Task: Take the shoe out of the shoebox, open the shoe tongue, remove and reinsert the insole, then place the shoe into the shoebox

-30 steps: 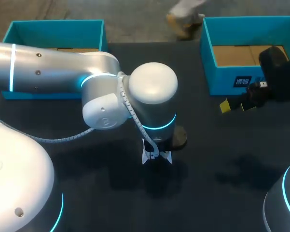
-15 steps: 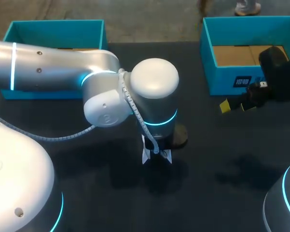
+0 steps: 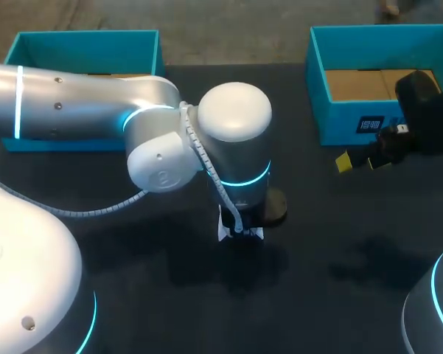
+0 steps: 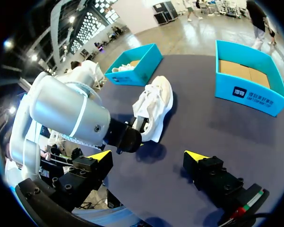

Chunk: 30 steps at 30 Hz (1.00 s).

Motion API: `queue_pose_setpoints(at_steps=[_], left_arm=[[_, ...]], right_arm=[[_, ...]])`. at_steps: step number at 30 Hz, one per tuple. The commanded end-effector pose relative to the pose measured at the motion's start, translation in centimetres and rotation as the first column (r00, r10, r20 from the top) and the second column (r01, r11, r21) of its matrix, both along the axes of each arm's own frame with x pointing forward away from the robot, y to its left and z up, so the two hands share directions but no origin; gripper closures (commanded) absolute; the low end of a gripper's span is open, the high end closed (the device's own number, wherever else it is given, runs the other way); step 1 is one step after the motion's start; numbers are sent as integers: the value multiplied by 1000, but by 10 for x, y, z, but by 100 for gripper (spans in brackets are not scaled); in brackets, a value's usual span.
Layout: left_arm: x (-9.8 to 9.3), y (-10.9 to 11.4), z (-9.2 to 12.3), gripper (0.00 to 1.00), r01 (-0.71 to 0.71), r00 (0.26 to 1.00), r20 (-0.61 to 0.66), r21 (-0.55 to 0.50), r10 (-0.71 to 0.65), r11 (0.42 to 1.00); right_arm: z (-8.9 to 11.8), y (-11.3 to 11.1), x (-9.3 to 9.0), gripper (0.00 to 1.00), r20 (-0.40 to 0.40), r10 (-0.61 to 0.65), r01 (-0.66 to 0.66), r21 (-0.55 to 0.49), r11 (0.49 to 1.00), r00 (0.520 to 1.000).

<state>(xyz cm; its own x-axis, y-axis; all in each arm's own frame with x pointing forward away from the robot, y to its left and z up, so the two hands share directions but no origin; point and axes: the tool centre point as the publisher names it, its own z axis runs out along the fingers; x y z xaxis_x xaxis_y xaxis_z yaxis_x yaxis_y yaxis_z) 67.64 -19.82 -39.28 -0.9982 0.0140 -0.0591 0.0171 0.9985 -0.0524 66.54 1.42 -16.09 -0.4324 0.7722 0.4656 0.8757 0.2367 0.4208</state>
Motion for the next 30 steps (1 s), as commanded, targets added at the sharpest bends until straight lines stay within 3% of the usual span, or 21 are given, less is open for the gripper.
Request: queue_pose_setpoints(at_steps=[1,12,30], left_arm=[[-2,8,20,100,25,1000,2,5,-25,1000],[-3,25,81,100,35,999,-27,22,-34,999],[-7,36,193,100,94,996,10,-89,-94,992]], right_arm=[[-1,1,1,0,-1,-1,1,-1,1000,1000],[-1,1,1,0,-1,-1,1,-1,1000,1000],[-1,1,1,0,-1,-1,1,-1,1000,1000]])
